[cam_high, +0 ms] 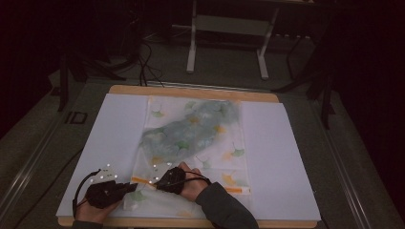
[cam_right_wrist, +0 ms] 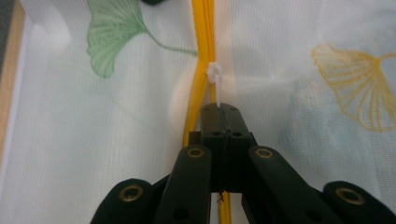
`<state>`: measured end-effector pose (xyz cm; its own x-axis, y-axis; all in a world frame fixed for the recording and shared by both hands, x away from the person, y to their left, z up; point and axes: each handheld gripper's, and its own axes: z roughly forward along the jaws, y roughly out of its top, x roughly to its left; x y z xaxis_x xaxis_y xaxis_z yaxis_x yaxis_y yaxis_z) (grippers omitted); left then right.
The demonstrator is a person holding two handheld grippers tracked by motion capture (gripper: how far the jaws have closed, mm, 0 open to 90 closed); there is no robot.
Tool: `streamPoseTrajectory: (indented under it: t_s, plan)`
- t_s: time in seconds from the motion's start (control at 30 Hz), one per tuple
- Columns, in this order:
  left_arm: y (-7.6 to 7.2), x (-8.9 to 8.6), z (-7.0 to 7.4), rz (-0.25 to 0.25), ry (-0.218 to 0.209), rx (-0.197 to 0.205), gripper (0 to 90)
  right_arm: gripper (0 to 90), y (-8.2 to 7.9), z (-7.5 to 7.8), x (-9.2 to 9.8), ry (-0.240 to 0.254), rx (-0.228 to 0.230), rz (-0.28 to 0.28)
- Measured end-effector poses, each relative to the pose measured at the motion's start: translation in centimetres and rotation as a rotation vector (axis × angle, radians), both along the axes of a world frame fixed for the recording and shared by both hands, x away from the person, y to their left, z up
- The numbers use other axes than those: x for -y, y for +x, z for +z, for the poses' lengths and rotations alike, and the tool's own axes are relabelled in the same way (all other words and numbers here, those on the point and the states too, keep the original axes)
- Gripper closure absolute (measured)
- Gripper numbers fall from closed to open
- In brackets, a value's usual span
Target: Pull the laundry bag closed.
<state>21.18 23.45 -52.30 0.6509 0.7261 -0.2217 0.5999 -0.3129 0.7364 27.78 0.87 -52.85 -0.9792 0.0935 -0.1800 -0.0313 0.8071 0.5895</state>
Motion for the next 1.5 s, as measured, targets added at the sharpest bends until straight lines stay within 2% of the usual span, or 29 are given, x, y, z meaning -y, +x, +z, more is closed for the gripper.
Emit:
streamPoseTrajectory:
  t_s: [0.23,0.7,0.97,1.07,1.23,1.27,1.5]
  plan:
    - [0.0,0.0,0.0,0.002,0.0,-0.005,88.6,90.0,0.0,0.0,0.3,-0.007,0.005,-0.007]
    - [-0.1,0.3,0.1,-0.005,0.001,-0.003,88.6,89.9,0.5,-0.3,-0.3,0.033,-0.012,-0.023]
    - [-0.1,0.5,0.1,-0.011,0.006,-0.001,88.6,87.4,0.4,-0.5,-0.9,0.033,0.011,-0.034]
    - [0.0,0.6,0.1,-0.016,0.009,-0.004,88.6,83.6,0.4,-0.5,-1.2,0.041,0.013,-0.03]
    - [0.0,0.5,0.2,-0.013,0.008,-0.002,88.6,85.7,0.3,-0.5,-1.5,0.035,0.021,-0.032]
    - [0.0,0.5,0.2,-0.012,0.008,-0.001,88.6,89.0,0.3,-0.5,-1.6,0.033,0.024,-0.027]
    - [0.0,0.3,0.1,0.002,0.002,-0.003,88.6,90.0,-0.1,-0.2,-1.4,0.01,0.045,-0.023]
